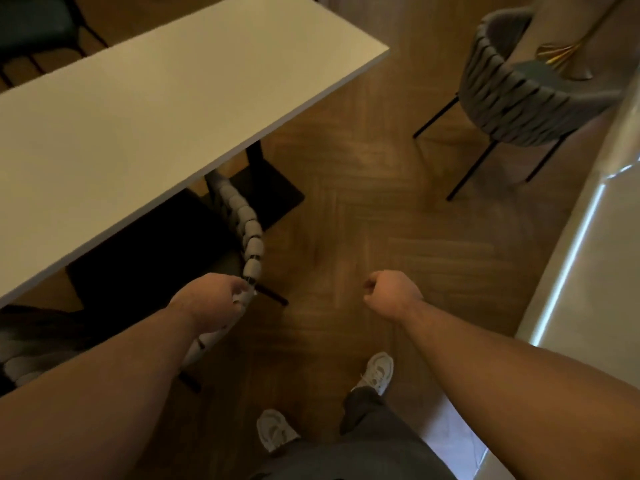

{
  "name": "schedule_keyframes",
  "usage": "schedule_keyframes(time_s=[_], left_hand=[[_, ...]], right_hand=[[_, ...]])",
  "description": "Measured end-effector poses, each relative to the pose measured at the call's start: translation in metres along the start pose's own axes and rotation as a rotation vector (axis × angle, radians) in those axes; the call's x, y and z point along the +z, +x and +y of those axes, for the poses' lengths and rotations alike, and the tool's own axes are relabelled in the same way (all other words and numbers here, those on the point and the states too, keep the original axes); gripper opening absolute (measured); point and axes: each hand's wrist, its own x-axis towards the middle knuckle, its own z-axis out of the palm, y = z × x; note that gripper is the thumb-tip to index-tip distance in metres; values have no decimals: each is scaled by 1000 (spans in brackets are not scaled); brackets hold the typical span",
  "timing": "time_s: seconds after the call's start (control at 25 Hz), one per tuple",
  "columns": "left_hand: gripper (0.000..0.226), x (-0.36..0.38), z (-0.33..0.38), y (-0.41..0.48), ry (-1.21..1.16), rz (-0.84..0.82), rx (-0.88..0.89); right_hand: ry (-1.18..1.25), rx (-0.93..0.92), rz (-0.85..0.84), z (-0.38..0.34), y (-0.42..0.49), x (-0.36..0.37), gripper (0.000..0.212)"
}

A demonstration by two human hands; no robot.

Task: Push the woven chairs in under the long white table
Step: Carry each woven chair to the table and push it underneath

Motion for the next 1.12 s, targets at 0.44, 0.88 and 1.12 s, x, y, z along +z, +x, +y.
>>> schedule_keyframes(time_s=[0.44, 0.88, 1.12], left_hand=[[45, -73, 207, 118, -2, 60, 203], [49, -188, 288, 305, 98, 3, 327], [55, -277, 342, 411, 200, -28, 428]], right_hand=[[139, 201, 152, 167, 43, -137, 34], [262, 388, 193, 206, 157, -231, 36], [371, 487, 252, 213, 225, -295, 40]])
